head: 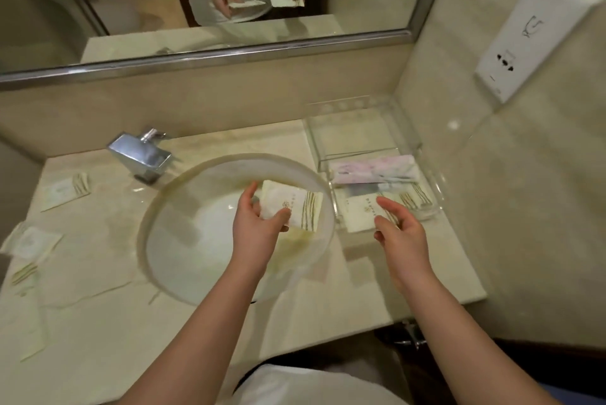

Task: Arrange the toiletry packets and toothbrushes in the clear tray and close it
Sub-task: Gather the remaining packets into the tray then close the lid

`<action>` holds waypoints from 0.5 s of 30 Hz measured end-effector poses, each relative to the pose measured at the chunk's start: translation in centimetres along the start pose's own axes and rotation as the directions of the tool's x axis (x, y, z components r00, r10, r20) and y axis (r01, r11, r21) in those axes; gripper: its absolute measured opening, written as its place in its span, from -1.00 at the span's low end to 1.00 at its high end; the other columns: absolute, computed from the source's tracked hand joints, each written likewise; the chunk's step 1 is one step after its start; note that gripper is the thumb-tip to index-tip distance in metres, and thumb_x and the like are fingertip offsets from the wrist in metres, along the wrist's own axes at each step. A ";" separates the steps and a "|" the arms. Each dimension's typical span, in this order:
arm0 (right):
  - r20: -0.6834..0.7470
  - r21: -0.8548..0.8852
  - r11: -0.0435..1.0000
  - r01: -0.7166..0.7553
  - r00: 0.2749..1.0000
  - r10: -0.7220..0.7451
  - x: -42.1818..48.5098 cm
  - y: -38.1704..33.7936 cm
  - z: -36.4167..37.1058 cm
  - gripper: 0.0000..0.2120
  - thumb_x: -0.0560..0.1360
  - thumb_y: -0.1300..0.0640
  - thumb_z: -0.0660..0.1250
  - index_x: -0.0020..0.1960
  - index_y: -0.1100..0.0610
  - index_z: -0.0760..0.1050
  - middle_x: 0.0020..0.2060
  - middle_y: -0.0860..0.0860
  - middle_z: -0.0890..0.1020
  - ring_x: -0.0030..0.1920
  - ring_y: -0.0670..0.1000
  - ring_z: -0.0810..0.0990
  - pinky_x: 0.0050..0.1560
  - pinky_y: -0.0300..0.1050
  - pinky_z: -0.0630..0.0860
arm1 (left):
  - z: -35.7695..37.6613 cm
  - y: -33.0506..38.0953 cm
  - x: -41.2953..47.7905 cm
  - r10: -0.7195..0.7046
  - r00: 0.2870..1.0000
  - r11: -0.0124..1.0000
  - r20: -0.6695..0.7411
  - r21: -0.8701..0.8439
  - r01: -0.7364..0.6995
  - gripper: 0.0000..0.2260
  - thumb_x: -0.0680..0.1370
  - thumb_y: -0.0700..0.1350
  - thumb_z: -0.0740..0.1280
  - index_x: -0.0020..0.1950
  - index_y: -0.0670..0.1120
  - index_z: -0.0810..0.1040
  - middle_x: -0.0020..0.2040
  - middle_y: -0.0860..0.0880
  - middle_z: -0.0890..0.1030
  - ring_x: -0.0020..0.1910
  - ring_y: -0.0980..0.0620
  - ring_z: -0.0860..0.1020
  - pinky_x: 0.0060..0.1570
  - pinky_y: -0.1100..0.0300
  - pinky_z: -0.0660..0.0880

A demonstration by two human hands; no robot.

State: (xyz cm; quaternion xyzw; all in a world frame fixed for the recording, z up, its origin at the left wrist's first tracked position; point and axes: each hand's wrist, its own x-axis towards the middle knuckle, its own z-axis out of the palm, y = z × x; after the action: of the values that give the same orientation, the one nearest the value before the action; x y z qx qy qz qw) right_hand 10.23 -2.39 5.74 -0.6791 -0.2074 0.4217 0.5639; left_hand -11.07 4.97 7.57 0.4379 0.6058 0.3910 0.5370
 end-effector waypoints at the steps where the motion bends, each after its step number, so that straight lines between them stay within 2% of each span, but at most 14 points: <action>1: -0.033 0.021 1.000 0.007 0.999 -0.006 0.7 -0.1 -0.2 -0.66 0.51 0.29 0.35 0.18 -0.06 0.60 0.10 -0.16 0.61 -0.28 -0.09 0.50 -0.08 -0.14 0.53 | 0.5 -0.1 0.7 -0.018 1.000 1.000 0.004 0.005 0.018 -0.45 0.44 -0.21 0.45 0.40 -0.01 0.38 0.19 -0.03 0.60 -0.18 0.06 0.68 -0.20 0.22 0.60; 4: -0.164 0.070 0.997 -0.028 0.986 0.039 2.5 -0.3 -0.8 -0.64 0.49 0.27 0.39 0.20 -0.07 0.57 -0.12 -0.07 0.59 -0.29 -0.07 0.50 -0.17 -0.16 0.54 | 2.3 -0.1 2.8 -0.121 0.992 0.993 0.028 -0.003 0.121 -0.76 0.45 -0.24 0.44 0.10 -0.14 0.59 -0.04 -0.07 0.69 -0.12 -0.04 0.67 -0.22 0.18 0.60; 6: -0.231 0.109 0.992 -0.062 0.969 0.086 3.5 -0.4 -1.4 -0.65 0.49 0.27 0.39 0.21 -0.03 0.56 -0.27 -0.01 0.52 -0.36 -0.06 0.46 -0.31 -0.20 0.48 | 4.0 -0.1 3.9 -0.191 0.980 0.982 0.052 0.003 0.191 -0.87 0.46 -0.22 0.43 0.00 -0.13 0.61 -0.10 -0.06 0.69 -0.15 -0.04 0.65 -0.30 0.20 0.52; 9: -0.298 0.122 0.990 -0.074 0.949 0.108 5.4 -0.6 -2.8 -0.73 0.50 0.28 0.38 0.15 0.03 0.59 -0.35 -0.01 0.48 -0.42 -0.06 0.41 -0.42 -0.28 0.42 | 7.7 -0.2 5.5 -0.239 0.962 0.971 0.134 0.029 0.237 -0.91 0.50 -0.20 0.41 -0.01 -0.14 0.61 -0.14 -0.06 0.68 -0.32 0.05 0.63 -0.47 0.28 0.41; 11: -0.332 0.116 0.990 -0.078 0.937 0.113 6.7 -1.0 -3.5 -0.75 0.50 0.27 0.38 0.14 0.08 0.59 -0.34 0.00 0.49 -0.43 -0.06 0.40 -0.44 -0.27 0.39 | 10.2 0.0 6.3 -0.273 0.949 0.962 0.159 0.038 0.270 -0.92 0.51 -0.22 0.39 0.00 -0.17 0.60 -0.17 -0.09 0.68 -0.41 0.08 0.61 -0.50 0.26 0.43; 13: -0.360 0.127 0.987 -0.103 0.922 0.142 8.1 -1.2 -4.0 -0.77 0.49 0.27 0.38 0.14 0.12 0.59 -0.32 0.02 0.53 -0.44 -0.08 0.41 -0.48 -0.26 0.36 | 12.9 0.2 6.9 -0.335 0.927 0.939 0.171 -0.019 0.343 -0.96 0.53 -0.27 0.35 -0.03 -0.19 0.58 -0.21 -0.14 0.66 -0.38 0.01 0.59 -0.44 0.23 0.53; 15: -0.374 0.138 0.983 -0.119 0.913 0.163 9.4 -1.3 -4.0 -0.80 0.49 0.28 0.38 0.09 0.11 0.59 -0.29 0.03 0.58 -0.46 -0.12 0.47 -0.50 -0.30 0.38 | 15.1 0.3 7.6 -0.381 0.910 0.916 0.163 -0.067 0.395 -0.92 0.54 -0.33 0.29 -0.07 -0.18 0.55 -0.26 -0.15 0.66 -0.35 -0.03 0.61 -0.29 0.15 0.61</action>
State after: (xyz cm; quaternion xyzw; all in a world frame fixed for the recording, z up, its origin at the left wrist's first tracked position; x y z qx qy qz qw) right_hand 18.95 2.74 3.84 -0.7287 -0.0195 0.3312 0.5991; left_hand 3.63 12.33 3.73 0.3094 0.6196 0.2727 0.6679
